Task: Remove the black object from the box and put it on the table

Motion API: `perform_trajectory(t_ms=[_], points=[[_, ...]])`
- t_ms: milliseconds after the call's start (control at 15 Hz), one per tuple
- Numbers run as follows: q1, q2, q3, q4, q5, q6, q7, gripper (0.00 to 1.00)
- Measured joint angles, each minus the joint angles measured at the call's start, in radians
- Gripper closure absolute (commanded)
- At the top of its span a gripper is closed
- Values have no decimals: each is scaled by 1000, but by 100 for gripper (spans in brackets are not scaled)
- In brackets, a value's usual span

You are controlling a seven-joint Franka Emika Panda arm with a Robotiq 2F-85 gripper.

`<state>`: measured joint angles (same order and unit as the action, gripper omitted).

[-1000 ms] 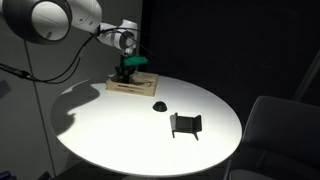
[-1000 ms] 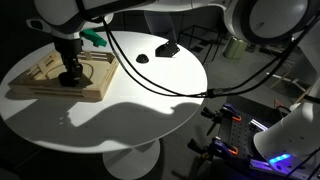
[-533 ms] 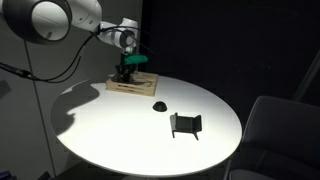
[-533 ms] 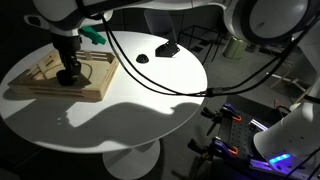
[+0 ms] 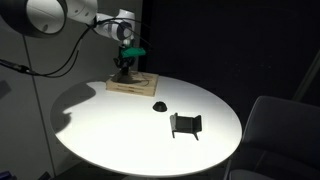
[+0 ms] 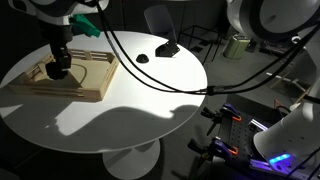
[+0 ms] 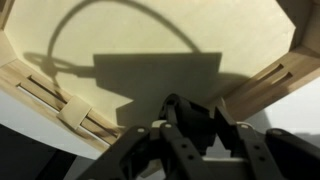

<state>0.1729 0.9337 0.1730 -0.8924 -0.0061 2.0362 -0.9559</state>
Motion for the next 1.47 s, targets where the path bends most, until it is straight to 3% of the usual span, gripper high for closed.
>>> perform_trajectory(t_ms=[733, 1467], points=[[48, -149, -33, -71, 0, -7, 401, 83], [69, -392, -52, -334, 3, -50, 737, 83]])
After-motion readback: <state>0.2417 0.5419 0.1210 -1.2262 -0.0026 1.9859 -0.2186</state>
